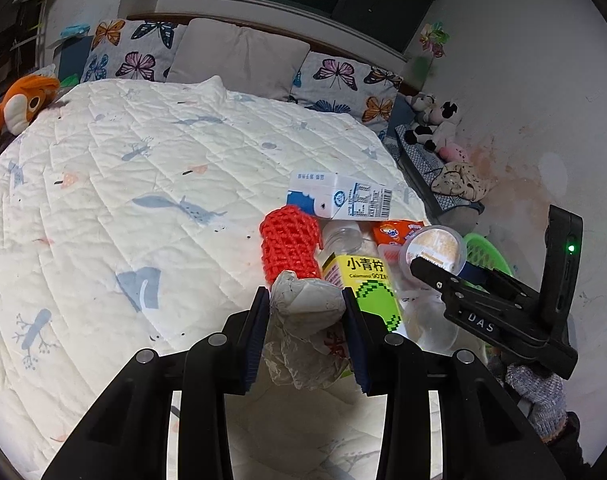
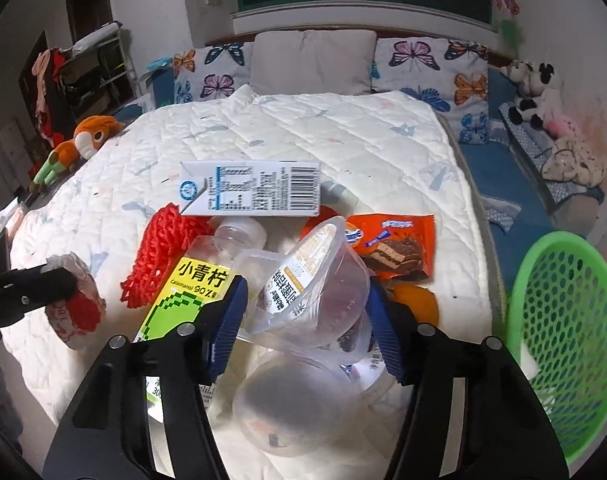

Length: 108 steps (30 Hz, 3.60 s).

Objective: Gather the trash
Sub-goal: 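Grasp the crumpled tissue with the left tool while the right tool grasps a clear plastic bag, then carry the clear plastic bag into the green basket and open the right tool, then drop the crumpled tissue into the green basket by opening the left tool, then grasp the clear round lid with the right tool while the left tool grasps the clear plastic box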

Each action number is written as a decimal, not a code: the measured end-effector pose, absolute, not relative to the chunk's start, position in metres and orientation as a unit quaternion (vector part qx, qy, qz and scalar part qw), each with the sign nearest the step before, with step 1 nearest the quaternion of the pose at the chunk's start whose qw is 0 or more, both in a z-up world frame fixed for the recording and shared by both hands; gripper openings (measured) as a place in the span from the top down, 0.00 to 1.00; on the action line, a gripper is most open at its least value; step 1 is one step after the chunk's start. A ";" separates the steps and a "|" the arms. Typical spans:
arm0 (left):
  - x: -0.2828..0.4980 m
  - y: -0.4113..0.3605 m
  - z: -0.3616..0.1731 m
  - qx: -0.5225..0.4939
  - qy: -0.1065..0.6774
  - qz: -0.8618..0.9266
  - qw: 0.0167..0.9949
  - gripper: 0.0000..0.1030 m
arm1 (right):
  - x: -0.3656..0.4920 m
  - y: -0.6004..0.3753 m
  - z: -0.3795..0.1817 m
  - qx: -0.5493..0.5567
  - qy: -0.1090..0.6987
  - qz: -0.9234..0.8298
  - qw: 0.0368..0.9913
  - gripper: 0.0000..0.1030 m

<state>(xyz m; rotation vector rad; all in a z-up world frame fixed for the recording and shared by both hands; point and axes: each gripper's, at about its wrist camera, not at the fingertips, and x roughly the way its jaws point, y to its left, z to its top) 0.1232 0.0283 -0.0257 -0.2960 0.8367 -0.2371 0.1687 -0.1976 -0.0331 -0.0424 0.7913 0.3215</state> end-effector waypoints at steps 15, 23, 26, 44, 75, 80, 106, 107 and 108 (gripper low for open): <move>0.132 -0.002 0.002 -0.122 0.387 -0.154 0.901 0.65 | 0.146 -0.238 -0.001 0.042 0.342 0.152 0.926 0.57; 0.147 -0.047 0.023 -0.097 0.380 -0.199 0.898 0.65 | 0.133 -0.294 0.003 0.072 0.334 0.104 0.934 0.57; 0.153 -0.069 0.028 -0.087 0.380 -0.222 0.894 0.65 | 0.129 -0.318 -0.001 0.081 0.337 0.079 0.935 0.57; 0.186 -0.219 0.037 -0.026 0.389 -0.334 0.858 0.65 | 0.112 -0.438 -0.042 0.123 0.368 -0.036 0.921 0.53; 0.199 -0.324 -0.015 0.023 0.432 -0.378 0.818 0.50 | 0.058 -0.480 -0.048 0.176 0.354 -0.068 0.916 0.40; 0.190 -0.299 -0.009 0.013 0.423 -0.366 0.829 0.50 | 0.053 -0.470 -0.046 0.175 0.352 -0.057 0.918 0.39; 0.160 -0.085 -0.019 -0.060 0.421 -0.170 0.889 0.50 | 0.074 -0.318 -0.025 0.105 0.360 0.108 0.921 0.29; 0.160 -0.077 -0.023 -0.067 0.425 -0.164 0.887 0.50 | 0.075 -0.313 -0.025 0.102 0.361 0.114 0.920 0.28; 0.159 -0.072 -0.026 -0.069 0.428 -0.160 0.887 0.50 | 0.075 -0.305 -0.026 0.098 0.363 0.121 0.919 0.28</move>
